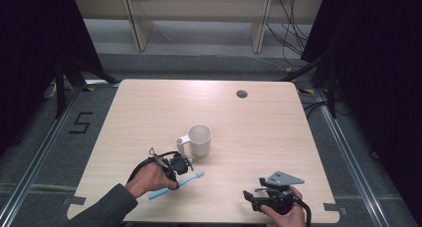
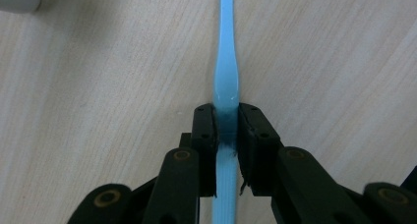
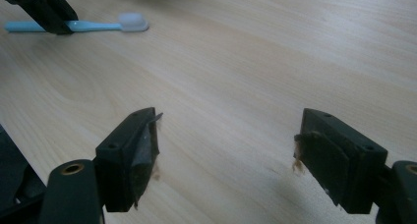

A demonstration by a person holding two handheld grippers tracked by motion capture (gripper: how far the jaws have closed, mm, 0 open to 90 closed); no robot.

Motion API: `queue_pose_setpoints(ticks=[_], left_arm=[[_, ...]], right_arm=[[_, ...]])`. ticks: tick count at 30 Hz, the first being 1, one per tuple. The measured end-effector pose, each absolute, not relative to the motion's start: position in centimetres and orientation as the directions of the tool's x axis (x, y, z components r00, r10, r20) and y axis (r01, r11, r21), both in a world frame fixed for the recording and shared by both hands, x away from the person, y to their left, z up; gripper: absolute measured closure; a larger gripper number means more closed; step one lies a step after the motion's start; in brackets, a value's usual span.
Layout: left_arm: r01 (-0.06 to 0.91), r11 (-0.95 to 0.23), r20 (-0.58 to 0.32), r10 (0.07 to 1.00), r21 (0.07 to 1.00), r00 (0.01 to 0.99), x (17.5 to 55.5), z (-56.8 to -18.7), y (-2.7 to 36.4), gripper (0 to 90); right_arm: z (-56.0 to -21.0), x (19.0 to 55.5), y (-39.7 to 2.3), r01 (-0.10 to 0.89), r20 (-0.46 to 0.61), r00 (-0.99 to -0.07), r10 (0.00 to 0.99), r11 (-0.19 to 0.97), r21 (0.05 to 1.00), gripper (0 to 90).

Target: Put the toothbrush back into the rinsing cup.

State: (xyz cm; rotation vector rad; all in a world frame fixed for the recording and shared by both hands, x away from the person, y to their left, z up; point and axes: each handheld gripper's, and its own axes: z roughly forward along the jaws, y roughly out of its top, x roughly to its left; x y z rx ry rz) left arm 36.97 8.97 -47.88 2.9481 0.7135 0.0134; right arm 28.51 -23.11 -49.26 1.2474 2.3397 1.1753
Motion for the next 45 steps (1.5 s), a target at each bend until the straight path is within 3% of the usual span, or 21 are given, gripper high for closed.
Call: queue_pose_setpoints(ticks=[11,26,45], left_arm=[[0.446,-0.893,-0.001,0.447,0.063,0.894,37.1,-47.8,8.4,78.0],[0.417,-0.904,0.015,0.42,0.093,0.907,36.6,-47.8,8.8,78.6],[0.436,-0.853,0.013,0.458,0.287,0.889,35.8,-45.7,11.2,78.6]], right_arm=[[-49.2,28.5,-23.1,0.579,0.14,-0.61,0.78,0.318,0.751,24.3],[-49.1,28.5,-23.1,0.575,0.14,-0.603,0.785,0.306,0.759,24.7],[-49.2,28.5,-23.2,0.584,0.143,-0.593,0.793,0.301,0.754,25.0]])
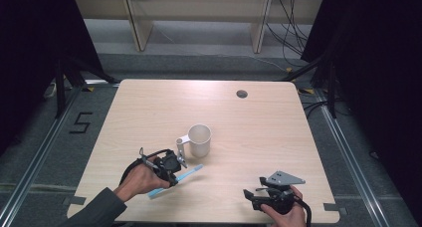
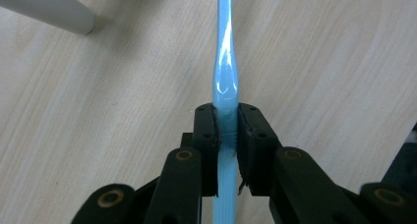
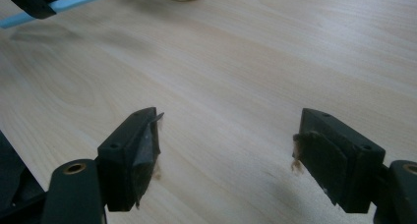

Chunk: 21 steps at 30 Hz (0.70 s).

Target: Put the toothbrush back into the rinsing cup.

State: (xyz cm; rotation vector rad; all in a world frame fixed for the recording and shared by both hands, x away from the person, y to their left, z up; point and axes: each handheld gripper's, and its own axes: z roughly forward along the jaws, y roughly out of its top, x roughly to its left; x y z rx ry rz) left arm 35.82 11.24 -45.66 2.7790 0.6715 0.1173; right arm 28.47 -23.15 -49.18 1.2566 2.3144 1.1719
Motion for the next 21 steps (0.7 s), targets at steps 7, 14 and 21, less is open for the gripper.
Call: queue_pose_setpoints(ticks=[7,14,21], left_arm=[[0.439,-0.834,-0.016,0.46,0.333,0.888,35.8,-44.9,12.0,78.6],[0.471,-0.787,-0.033,0.501,0.398,0.865,35.4,-44.1,12.8,78.6],[0.462,-0.773,-0.043,0.495,0.434,0.868,35.3,-43.9,13.4,78.6]], right_arm=[[-49.2,28.6,-23.2,0.577,0.143,-0.6,0.787,0.303,0.758,25.0],[-49.1,28.4,-23.1,0.611,0.177,-0.58,0.795,0.281,0.74,24.9],[-49.2,28.6,-23.2,0.578,0.143,-0.601,0.787,0.303,0.758,24.9]])
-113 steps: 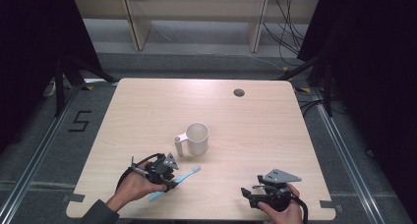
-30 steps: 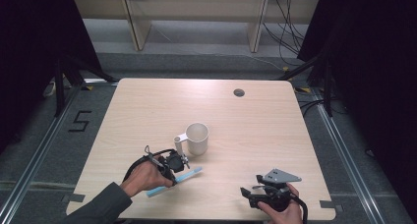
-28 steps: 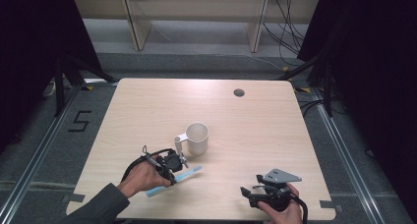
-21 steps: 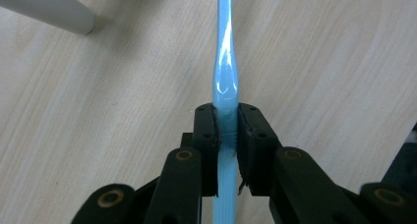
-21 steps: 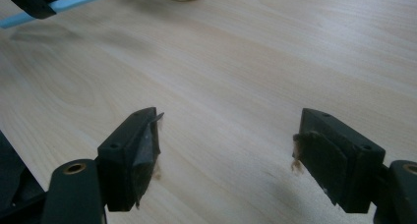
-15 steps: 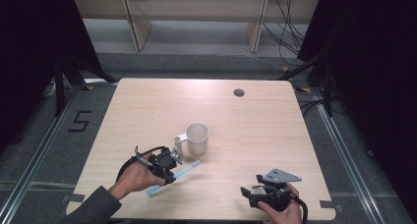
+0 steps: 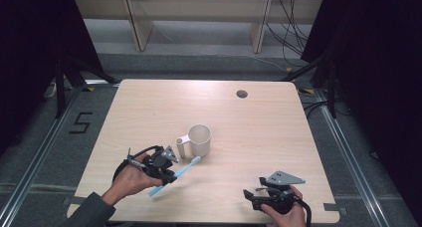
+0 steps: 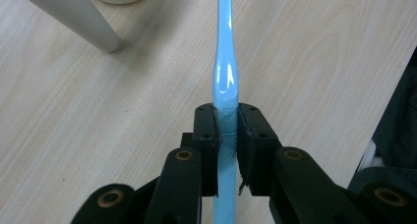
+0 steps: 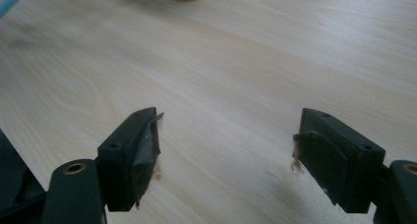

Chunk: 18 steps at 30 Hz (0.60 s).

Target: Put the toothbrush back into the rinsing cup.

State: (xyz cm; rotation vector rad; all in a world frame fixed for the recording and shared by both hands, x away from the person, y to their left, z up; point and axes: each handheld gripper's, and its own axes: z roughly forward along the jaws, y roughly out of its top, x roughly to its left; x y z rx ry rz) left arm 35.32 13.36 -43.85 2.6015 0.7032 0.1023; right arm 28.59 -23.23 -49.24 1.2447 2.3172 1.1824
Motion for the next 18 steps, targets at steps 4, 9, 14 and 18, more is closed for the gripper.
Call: queue_pose_setpoints(ticks=[4,9,14,18], left_arm=[[0.464,-0.742,-0.047,0.507,0.484,0.861,35.3,-43.5,13.7,78.6],[0.461,-0.716,-0.049,0.515,0.523,0.856,35.1,-42.9,14.1,78.6],[0.453,-0.687,-0.046,0.523,0.568,0.851,34.9,-42.1,14.6,78.5],[0.443,-0.664,-0.033,0.533,0.602,0.845,34.8,-41.5,14.7,78.5]], right_arm=[[-49.2,28.6,-23.2,0.582,0.147,-0.596,0.789,0.299,0.756,24.9],[-49.2,28.6,-23.3,0.585,0.146,-0.596,0.79,0.303,0.752,25.0],[-49.1,28.6,-23.3,0.585,0.146,-0.595,0.79,0.301,0.753,25.0],[-49.2,28.6,-23.3,0.584,0.145,-0.595,0.79,0.301,0.754,25.0]])
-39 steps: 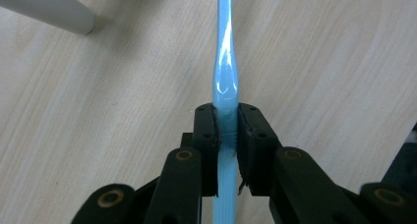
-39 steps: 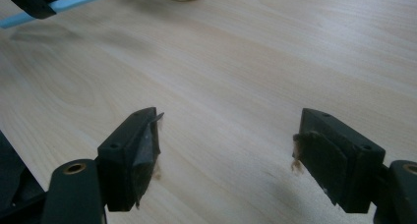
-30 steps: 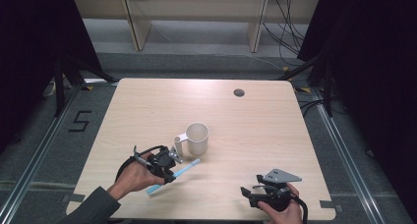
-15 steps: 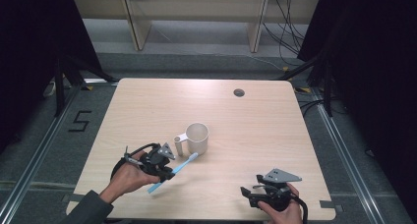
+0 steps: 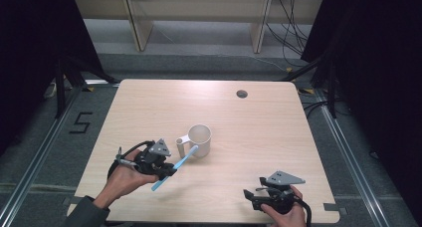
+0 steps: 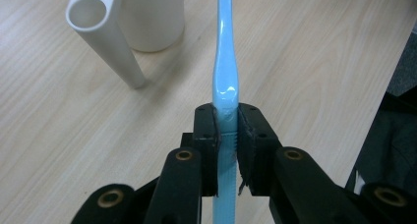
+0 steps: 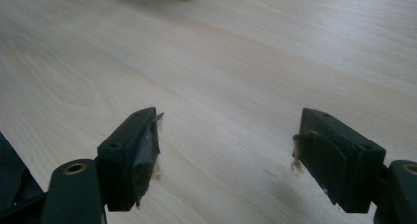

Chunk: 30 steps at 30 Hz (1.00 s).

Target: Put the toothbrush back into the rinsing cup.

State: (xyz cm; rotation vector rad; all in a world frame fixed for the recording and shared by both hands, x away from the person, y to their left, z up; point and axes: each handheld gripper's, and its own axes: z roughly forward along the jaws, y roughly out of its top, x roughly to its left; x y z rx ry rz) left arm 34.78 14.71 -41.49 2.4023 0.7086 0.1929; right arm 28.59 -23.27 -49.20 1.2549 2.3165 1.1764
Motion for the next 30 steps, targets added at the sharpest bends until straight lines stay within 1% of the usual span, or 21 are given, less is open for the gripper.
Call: queue_pose_setpoints(ticks=[5,7,8,11,12,13,14,15,17,20,21,22,23,24,29,30], left_arm=[[0.437,-0.62,-0.041,0.546,0.652,0.837,34.6,-41.0,14.9,78.6],[0.425,-0.609,-0.036,0.545,0.67,0.838,34.6,-40.8,14.9,78.5],[0.425,-0.609,-0.036,0.545,0.67,0.838,34.6,-40.8,14.9,78.6],[0.419,-0.581,-0.036,0.556,0.698,0.83,34.5,-40.6,14.9,78.6],[0.412,-0.579,-0.03,0.556,0.704,0.831,34.6,-40.4,15.1,78.6],[0.415,-0.565,-0.034,0.563,0.713,0.826,34.6,-40.3,15.1,78.6],[0.411,-0.559,-0.03,0.566,0.72,0.824,34.6,-40.2,15.3,78.5],[0.412,-0.543,-0.034,0.574,0.731,0.818,34.6,-40.1,15.3,78.5],[0.402,-0.527,-0.028,0.581,0.749,0.813,34.7,-39.8,15.6,78.5],[0.4,-0.489,-0.028,0.606,0.775,0.795,34.9,-39.6,15.9,78.6],[0.398,-0.483,-0.024,0.612,0.78,0.791,35.0,-39.6,16.0,78.6],[0.396,-0.484,-0.02,0.614,0.781,0.789,35.1,-39.6,16.0,78.6],[0.392,-0.473,-0.015,0.623,0.789,0.782,35.1,-39.6,16.0,78.5],[0.391,-0.455,-0.021,0.63,0.8,0.776,35.2,-39.5,16.0,78.6],[0.376,-0.418,-0.017,0.65,0.827,0.76,35.5,-39.4,16.2,78.5],[0.381,-0.392,-0.033,0.66,0.837,0.751,35.6,-39.5,16.1,78.5]], right_arm=[[-49.2,28.5,-23.2,0.601,0.17,-0.585,0.793,0.283,0.747,25.0],[-49.2,28.6,-23.3,0.588,0.146,-0.592,0.792,0.301,0.751,25.0],[-49.2,28.5,-23.2,0.6,0.171,-0.585,0.793,0.28,0.75,25.0],[-49.1,28.6,-23.3,0.589,0.146,-0.591,0.793,0.3,0.751,25.0],[-49.2,28.5,-23.2,0.603,0.175,-0.579,0.796,0.274,0.749,25.0],[-49.2,28.4,-23.1,0.613,0.186,-0.577,0.795,0.271,0.742,25.0],[-49.1,28.4,-23.2,0.611,0.171,-0.579,0.797,0.285,0.738,25.0],[-49.3,28.6,-23.2,0.599,0.171,-0.592,0.788,0.288,0.747,25.0],[-49.2,28.6,-23.3,0.591,0.159,-0.588,0.793,0.287,0.754,25.0],[-49.3,28.4,-23.0,0.613,0.192,-0.57,0.799,0.259,0.746,25.0],[-49.2,28.4,-23.1,0.614,0.182,-0.578,0.795,0.277,0.739,25.0],[-49.2,28.6,-23.3,0.588,0.146,-0.591,0.794,0.3,0.752,25.0],[-49.2,28.6,-23.3,0.587,0.145,-0.591,0.793,0.3,0.752,25.0],[-49.3,28.6,-23.2,0.588,0.16,-0.598,0.785,0.294,0.754,25.0],[-49.2,28.6,-23.3,0.59,0.159,-0.589,0.792,0.287,0.754,25.0],[-49.3,28.6,-23.3,0.601,0.171,-0.588,0.791,0.286,0.746,25.0]])
